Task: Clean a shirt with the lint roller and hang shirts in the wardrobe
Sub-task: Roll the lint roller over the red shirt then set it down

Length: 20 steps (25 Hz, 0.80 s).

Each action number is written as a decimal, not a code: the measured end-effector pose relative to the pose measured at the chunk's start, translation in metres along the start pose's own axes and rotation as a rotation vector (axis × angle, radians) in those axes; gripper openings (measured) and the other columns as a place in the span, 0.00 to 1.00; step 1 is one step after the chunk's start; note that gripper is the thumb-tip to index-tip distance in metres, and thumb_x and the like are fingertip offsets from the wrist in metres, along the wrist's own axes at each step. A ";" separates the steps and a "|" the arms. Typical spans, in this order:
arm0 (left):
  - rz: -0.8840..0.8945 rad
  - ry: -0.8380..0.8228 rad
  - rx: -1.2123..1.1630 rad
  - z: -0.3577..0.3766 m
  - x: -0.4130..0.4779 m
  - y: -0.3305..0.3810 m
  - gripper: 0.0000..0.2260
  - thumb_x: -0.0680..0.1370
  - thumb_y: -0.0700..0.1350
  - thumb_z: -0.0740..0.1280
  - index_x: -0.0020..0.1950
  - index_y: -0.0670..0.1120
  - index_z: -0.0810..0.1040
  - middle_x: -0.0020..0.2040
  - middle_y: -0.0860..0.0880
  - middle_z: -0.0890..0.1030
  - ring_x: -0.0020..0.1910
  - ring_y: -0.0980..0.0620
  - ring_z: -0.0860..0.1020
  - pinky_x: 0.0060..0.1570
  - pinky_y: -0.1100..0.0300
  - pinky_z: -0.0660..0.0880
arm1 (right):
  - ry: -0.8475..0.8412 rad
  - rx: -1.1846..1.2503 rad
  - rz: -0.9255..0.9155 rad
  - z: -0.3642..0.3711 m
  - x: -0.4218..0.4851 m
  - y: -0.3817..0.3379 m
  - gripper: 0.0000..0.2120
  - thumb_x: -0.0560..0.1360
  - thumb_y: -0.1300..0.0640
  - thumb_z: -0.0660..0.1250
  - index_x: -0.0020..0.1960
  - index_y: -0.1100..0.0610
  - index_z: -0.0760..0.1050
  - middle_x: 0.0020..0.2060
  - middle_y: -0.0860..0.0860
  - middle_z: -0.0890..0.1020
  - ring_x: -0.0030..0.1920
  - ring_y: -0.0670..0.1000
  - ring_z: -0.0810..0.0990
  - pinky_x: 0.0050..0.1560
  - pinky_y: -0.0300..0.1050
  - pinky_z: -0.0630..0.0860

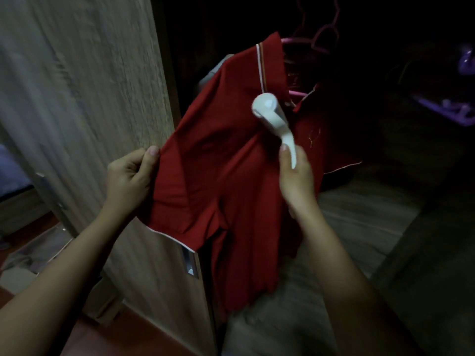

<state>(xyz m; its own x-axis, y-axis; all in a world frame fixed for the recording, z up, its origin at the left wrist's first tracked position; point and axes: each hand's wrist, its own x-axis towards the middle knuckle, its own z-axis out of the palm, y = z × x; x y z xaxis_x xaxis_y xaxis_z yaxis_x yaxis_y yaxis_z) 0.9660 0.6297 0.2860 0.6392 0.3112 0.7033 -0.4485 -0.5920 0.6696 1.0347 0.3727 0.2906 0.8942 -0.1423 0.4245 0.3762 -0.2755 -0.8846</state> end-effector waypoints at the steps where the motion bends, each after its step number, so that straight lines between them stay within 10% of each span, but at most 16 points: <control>1: -0.007 -0.003 -0.003 0.000 0.000 0.000 0.18 0.79 0.53 0.59 0.28 0.56 0.71 0.24 0.59 0.68 0.26 0.65 0.64 0.27 0.68 0.60 | 0.011 -0.014 -0.008 -0.001 0.003 0.006 0.13 0.80 0.53 0.56 0.56 0.59 0.73 0.34 0.44 0.73 0.33 0.41 0.72 0.30 0.29 0.65; 9: -0.015 -0.012 0.027 0.000 -0.001 0.001 0.22 0.78 0.56 0.58 0.31 0.42 0.70 0.28 0.52 0.66 0.28 0.61 0.63 0.28 0.61 0.61 | -0.412 -0.335 0.028 0.022 -0.110 0.129 0.16 0.78 0.47 0.58 0.64 0.49 0.70 0.45 0.56 0.85 0.47 0.59 0.82 0.39 0.44 0.69; 15: -0.004 0.000 0.124 0.014 -0.048 0.015 0.23 0.76 0.56 0.60 0.31 0.40 0.66 0.28 0.43 0.65 0.28 0.59 0.62 0.28 0.59 0.60 | -0.196 -0.368 0.000 -0.029 -0.081 0.114 0.16 0.78 0.47 0.57 0.63 0.51 0.69 0.42 0.59 0.84 0.43 0.62 0.82 0.38 0.49 0.75; 20: 0.131 -0.221 0.195 0.059 -0.108 0.032 0.20 0.73 0.56 0.65 0.34 0.40 0.71 0.26 0.45 0.71 0.27 0.55 0.67 0.27 0.66 0.63 | -0.132 -0.387 0.015 -0.083 -0.075 0.093 0.15 0.79 0.47 0.54 0.63 0.50 0.68 0.37 0.52 0.80 0.31 0.44 0.75 0.31 0.36 0.68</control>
<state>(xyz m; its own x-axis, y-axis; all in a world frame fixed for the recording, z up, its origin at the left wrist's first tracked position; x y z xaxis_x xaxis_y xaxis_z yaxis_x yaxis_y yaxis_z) 0.9195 0.5333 0.2173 0.7142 0.0665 0.6968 -0.4211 -0.7543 0.5036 0.9826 0.2791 0.1920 0.9318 -0.0324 0.3615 0.2663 -0.6157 -0.7416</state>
